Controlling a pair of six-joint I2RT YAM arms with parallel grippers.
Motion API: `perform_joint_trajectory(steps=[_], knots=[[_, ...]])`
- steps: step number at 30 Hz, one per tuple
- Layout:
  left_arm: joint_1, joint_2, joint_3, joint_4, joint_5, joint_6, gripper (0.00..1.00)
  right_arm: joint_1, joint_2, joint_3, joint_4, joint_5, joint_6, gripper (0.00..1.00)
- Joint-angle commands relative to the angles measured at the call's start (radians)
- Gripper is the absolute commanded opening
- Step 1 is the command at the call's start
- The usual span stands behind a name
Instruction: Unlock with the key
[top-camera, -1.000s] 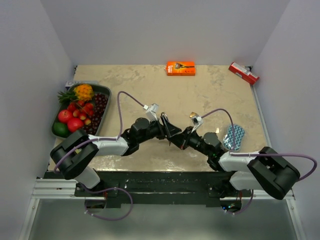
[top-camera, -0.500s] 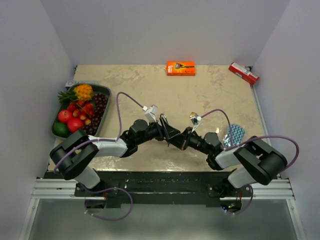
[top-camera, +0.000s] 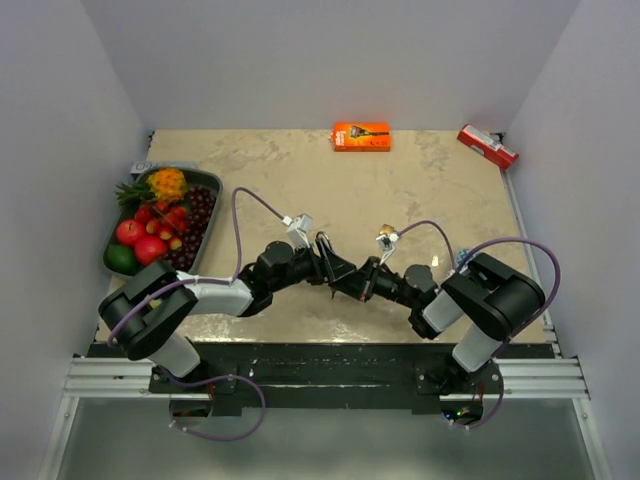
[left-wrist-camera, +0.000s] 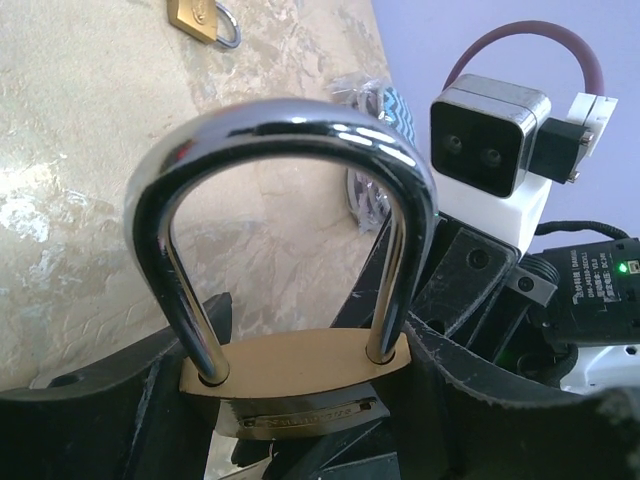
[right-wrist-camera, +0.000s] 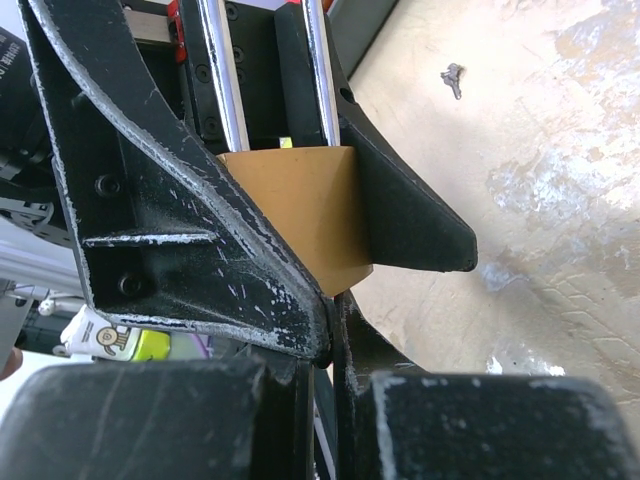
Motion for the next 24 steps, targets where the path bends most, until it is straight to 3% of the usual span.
perform_joint_trajectory(steps=[1,15,21,24], knots=[[-0.026,-0.093,0.007,0.237,0.266,0.123,0.00,-0.069,0.011,-0.017,0.333,0.074,0.078,0.00],[-0.056,-0.157,0.023,0.293,0.404,0.190,0.00,-0.074,-0.135,-0.013,0.301,0.040,0.113,0.00],[-0.086,-0.191,0.024,0.313,0.440,0.206,0.00,-0.075,-0.297,0.004,0.134,0.040,0.082,0.00],[-0.100,-0.193,0.036,0.301,0.438,0.213,0.00,-0.074,-0.407,0.030,-0.041,0.044,0.023,0.00]])
